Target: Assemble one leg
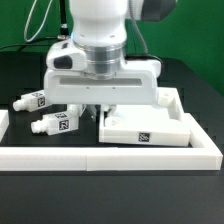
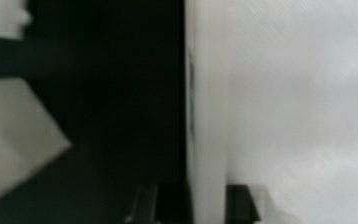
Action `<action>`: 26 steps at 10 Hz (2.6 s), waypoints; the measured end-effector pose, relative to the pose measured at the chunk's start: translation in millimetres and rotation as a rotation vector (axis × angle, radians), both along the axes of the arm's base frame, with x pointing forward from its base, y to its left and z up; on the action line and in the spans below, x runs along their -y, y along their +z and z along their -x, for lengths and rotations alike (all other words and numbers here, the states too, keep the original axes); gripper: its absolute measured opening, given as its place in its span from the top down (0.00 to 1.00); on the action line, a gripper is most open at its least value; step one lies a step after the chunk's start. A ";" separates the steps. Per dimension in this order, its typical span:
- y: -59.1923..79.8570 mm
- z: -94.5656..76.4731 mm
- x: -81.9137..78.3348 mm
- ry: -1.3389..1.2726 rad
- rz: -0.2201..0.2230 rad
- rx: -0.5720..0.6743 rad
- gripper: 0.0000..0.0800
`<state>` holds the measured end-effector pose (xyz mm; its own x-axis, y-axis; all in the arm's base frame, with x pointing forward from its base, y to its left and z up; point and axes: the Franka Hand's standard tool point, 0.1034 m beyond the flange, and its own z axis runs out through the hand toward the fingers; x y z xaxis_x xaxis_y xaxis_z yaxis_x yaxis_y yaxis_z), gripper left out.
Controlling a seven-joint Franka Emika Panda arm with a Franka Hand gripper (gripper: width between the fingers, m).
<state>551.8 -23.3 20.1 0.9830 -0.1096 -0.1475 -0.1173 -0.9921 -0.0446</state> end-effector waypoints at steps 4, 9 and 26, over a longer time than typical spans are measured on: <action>-3.1 -1.3 0.0 0.028 0.022 0.037 0.93; -9.7 -55.7 6.4 0.038 0.018 0.104 0.93; 55.4 8.3 -15.0 0.055 -0.048 -0.196 0.19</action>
Offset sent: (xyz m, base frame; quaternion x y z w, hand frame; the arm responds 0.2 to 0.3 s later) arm 0.0000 0.0000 0.0000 0.0000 0.0000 0.0000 1.0000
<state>543.5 -8.3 75.5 0.9392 -0.0446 -0.3406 -0.0739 -0.9946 -0.0735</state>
